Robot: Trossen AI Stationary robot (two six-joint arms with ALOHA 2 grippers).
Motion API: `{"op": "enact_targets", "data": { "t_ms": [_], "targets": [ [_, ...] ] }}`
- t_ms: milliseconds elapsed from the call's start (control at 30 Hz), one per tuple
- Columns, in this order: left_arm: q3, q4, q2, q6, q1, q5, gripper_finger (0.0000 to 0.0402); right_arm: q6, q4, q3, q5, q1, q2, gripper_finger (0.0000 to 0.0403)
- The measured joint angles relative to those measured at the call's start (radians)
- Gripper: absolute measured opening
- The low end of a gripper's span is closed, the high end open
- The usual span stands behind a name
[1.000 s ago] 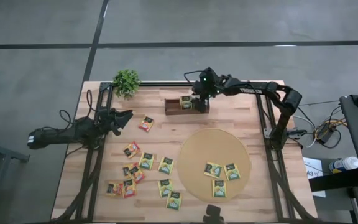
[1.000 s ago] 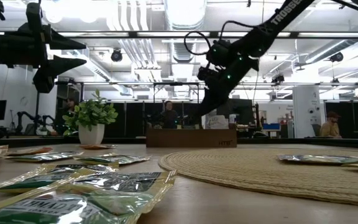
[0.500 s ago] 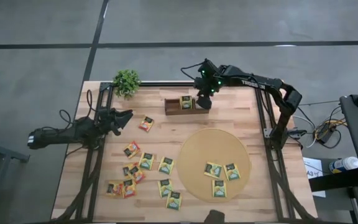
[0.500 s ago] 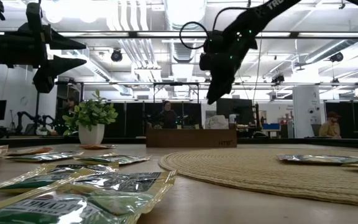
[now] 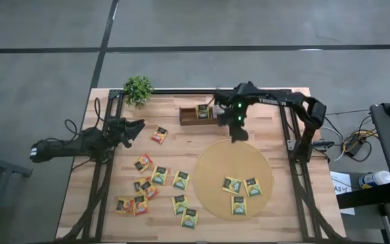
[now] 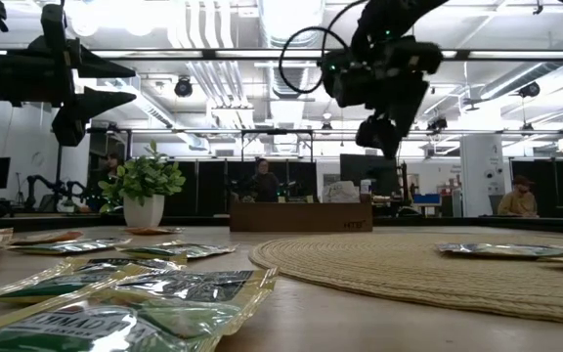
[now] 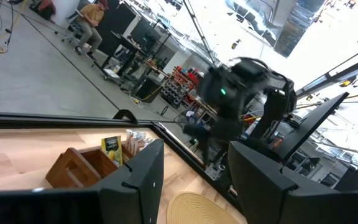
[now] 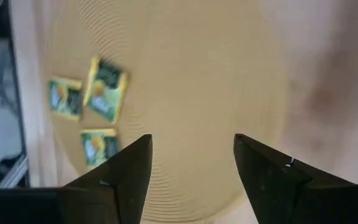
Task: Pick & Place Tea
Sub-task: Put the yellow tea bag into the middle section of the wooden organizer
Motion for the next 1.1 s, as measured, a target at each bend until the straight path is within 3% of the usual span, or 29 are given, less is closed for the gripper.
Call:
{"op": "enact_targets", "data": {
  "t_ms": [167, 567, 1100],
  "targets": [
    [0.0, 0.0, 0.0, 0.0, 0.0, 0.0, 0.0174, -0.043, 0.027, -0.031, -0.001, 0.103, 0.0, 0.0223],
    [0.0, 0.0, 0.0, 0.0, 0.0, 0.0, 0.0174, -0.001, 0.323, -0.119, 0.001, 0.314, 0.0, 0.0224],
    [0.0, 0.0, 0.0, 0.0, 0.0, 0.0, 0.0174, 0.11, 0.497, -0.253, 0.007, 0.425, 0.0, 0.0224]
  ]
}}
